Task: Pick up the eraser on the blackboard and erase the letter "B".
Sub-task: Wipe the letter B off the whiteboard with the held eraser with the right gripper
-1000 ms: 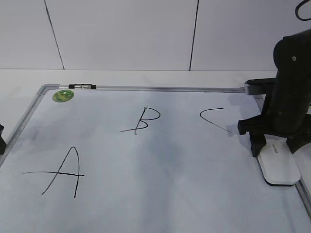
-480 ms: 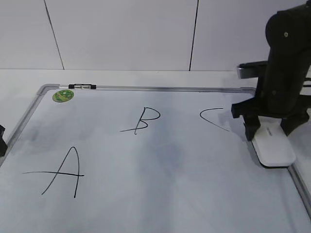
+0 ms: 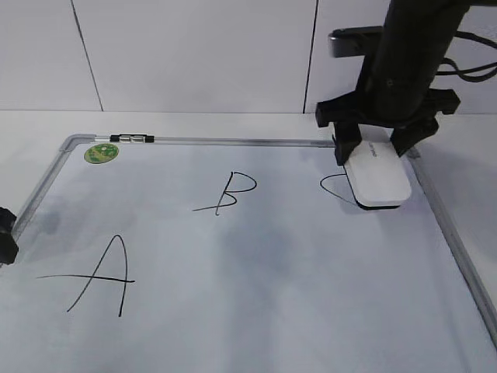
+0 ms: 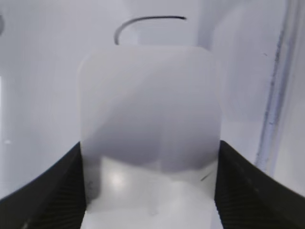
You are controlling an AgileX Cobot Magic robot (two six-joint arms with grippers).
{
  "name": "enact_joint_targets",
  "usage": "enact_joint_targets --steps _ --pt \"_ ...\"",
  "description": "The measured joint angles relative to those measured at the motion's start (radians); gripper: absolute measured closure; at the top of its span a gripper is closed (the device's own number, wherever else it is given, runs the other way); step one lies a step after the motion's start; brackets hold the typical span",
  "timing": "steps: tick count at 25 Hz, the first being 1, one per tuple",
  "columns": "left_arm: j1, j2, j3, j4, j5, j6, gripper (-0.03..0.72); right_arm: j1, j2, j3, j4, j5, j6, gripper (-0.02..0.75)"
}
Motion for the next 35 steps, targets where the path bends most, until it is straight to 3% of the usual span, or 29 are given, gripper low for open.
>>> enact_joint_targets --steps 9,35 --pt "0.0 0.0 -0.001 0.0 -0.002 0.0 0.207 0.01 0.0 -0.07 0.103 -0.002 -0.053 0.183" --pt "0.0 0.059 -0.005 -0.016 -0.01 0.0 0.239 0.01 0.011 -0.083 0.289 -0.052 -0.185 0.184"
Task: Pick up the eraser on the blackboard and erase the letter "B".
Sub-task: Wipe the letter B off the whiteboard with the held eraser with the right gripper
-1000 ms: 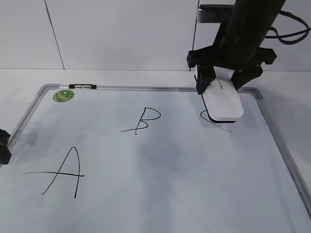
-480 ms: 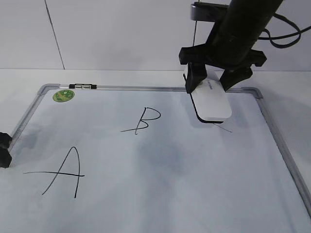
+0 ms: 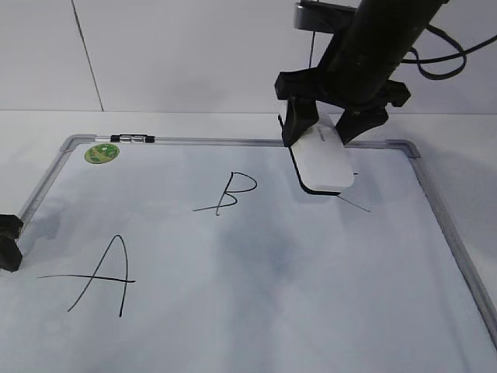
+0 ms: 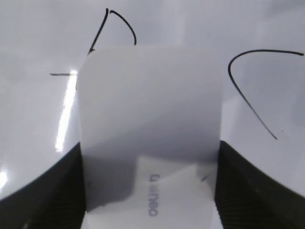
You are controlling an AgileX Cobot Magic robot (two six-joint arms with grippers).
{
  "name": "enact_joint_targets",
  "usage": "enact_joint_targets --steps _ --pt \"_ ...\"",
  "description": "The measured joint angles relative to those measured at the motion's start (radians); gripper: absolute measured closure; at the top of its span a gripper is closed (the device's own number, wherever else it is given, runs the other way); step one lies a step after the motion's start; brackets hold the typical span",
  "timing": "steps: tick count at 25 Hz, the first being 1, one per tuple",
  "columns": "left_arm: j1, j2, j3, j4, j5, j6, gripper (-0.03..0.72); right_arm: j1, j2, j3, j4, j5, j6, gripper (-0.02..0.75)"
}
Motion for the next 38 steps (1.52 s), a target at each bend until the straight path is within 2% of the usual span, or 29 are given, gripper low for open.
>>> enact_joint_targets --steps 5,9,14,16,21,24,38 --pt "0.0 0.0 0.0 -0.002 0.0 0.0 0.239 0.0 0.112 -0.108 0.019 0.033 -0.036 0.184" --pt "0.0 0.0 0.0 -0.002 0.0 0.0 0.239 0.0 0.24 -0.296 0.019 0.105 -0.086 0.184" --pt "0.0 0.0 0.0 -0.002 0.004 0.0 0.239 0.023 0.376 -0.507 -0.008 0.111 -0.098 0.184" --pt "0.0 0.0 -0.002 -0.002 0.005 0.0 0.239 0.059 0.408 -0.525 -0.06 0.113 -0.099 0.184" --pt "0.0 0.0 -0.002 -0.002 0.008 0.0 0.239 0.183 0.439 -0.529 -0.305 0.117 -0.063 0.184" --pt "0.0 0.0 -0.002 -0.002 0.008 0.0 0.241 0.202 0.447 -0.529 -0.313 0.117 -0.057 0.184" --pt "0.0 0.0 -0.002 -0.002 0.018 0.0 0.243 0.191 0.535 -0.562 -0.33 0.117 -0.096 0.184"
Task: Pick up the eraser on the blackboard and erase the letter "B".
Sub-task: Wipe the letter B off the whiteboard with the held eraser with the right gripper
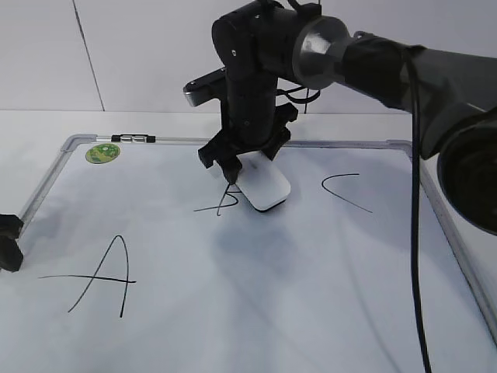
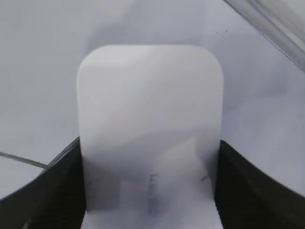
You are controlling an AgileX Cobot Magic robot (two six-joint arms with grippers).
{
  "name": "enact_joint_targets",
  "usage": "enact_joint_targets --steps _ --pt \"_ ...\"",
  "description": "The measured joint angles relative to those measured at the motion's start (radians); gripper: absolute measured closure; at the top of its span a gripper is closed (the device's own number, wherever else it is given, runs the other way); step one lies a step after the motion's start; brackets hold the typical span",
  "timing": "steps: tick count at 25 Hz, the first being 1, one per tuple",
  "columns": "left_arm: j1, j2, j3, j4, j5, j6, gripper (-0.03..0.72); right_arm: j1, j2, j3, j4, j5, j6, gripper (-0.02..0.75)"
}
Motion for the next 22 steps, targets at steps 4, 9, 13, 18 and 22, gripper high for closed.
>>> enact_joint_targets --steps 4,9,13,18,22 --pt "0.0 0.001 -0.002 0.0 0.002 0.0 0.243 -0.025 0.015 -0.033 0.009 0.0 -0.003 0.184" --pt "0.0 0.002 -0.002 0.0 0.003 0.0 0.246 -0.07 0.037 -0.052 0.062 0.0 -0.016 0.184" --pt "0.0 0.002 -0.002 0.0 0.003 0.0 0.247 -0.074 0.041 -0.054 0.095 0.0 -0.033 0.184" --pt "0.0 0.002 -0.002 0.0 0.005 0.0 0.253 -0.074 0.048 -0.062 0.109 0.0 -0.026 0.184" --pt "0.0 0.002 -0.002 -0.001 0.005 0.0 0.255 -0.074 0.048 -0.062 0.114 0.0 -0.026 0.184"
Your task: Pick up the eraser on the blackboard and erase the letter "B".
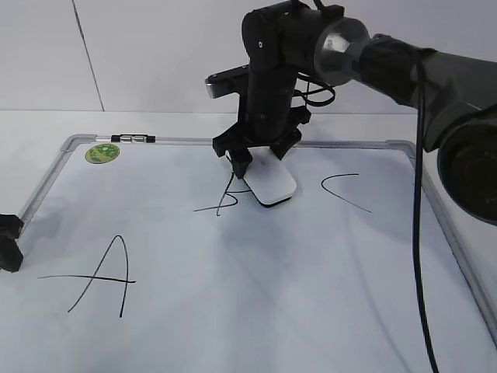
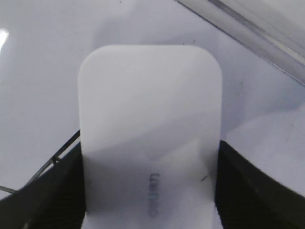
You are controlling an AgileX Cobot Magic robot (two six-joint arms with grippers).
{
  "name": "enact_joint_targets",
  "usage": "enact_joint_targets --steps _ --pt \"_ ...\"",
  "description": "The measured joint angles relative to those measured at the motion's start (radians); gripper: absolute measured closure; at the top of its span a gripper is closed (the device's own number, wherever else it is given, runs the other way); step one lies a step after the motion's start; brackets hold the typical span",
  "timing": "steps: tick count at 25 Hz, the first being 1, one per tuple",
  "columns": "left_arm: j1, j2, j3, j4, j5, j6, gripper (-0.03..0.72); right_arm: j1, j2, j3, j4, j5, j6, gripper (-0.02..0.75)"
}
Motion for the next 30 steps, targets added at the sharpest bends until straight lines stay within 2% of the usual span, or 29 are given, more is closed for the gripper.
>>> enact_joint_targets --steps 3,8,25,30 --pt "0.0 0.0 0.0 0.0 0.0 0.0 0.255 0.0 0.004 -0.002 0.03 0.0 0.0 0.184" --pt "0.0 0.0 0.0 0.0 0.0 0.0 0.255 0.002 0.018 -0.004 0.153 0.0 0.0 0.184" --pt "0.0 0.0 0.0 0.0 0.0 0.0 0.255 0.155 0.024 -0.006 0.176 -0.006 0.0 0.184" --pt "0.0 0.0 0.0 0.0 0.0 0.0 0.255 0.166 0.024 -0.006 0.233 -0.006 0.004 0.184"
